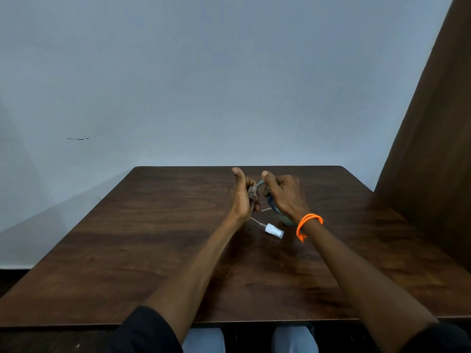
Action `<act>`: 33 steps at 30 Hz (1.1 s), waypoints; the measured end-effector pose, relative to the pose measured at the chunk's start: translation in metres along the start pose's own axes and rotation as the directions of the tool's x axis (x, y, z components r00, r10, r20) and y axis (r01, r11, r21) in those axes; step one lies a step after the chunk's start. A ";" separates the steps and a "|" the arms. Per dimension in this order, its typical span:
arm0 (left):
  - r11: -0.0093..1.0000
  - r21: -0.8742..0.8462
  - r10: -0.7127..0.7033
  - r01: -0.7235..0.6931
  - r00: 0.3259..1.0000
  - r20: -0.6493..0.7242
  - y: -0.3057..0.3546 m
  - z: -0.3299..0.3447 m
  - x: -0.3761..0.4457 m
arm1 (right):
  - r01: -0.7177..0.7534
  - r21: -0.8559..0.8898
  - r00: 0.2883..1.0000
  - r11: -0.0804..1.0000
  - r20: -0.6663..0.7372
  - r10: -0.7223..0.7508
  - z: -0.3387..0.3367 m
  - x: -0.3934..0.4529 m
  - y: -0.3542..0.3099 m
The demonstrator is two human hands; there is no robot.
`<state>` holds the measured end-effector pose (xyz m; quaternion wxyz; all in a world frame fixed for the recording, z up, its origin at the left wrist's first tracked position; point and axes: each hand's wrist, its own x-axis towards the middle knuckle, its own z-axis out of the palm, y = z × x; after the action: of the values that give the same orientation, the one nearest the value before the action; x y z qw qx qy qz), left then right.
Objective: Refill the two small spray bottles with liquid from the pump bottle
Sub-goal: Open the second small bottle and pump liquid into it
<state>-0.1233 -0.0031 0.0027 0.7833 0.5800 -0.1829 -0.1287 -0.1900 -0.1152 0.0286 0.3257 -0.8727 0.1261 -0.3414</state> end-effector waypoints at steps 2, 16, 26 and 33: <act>1.000 -0.007 0.021 -0.021 1.000 0.012 0.001 0.000 0.000 | 0.041 -0.028 0.999 0.999 0.000 -0.041 0.001 -0.001 -0.001; 0.992 -0.116 0.054 -0.055 0.998 -0.010 0.000 0.014 0.000 | -0.038 0.047 0.998 0.998 -0.055 0.041 0.000 -0.003 -0.004; 0.988 -0.124 0.091 -0.089 0.996 0.013 0.012 0.035 -0.005 | -0.114 0.271 0.981 0.956 -0.124 0.152 -0.006 -0.003 0.006; 0.992 -0.066 0.109 -0.106 0.994 0.031 0.011 0.038 -0.002 | -0.118 0.328 0.981 0.937 -0.107 0.161 -0.010 -0.005 0.006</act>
<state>-0.1413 -0.0315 0.0231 0.8040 0.5416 -0.2231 -0.1021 -0.2002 -0.1223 0.0281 0.4773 -0.7725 0.1522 -0.3903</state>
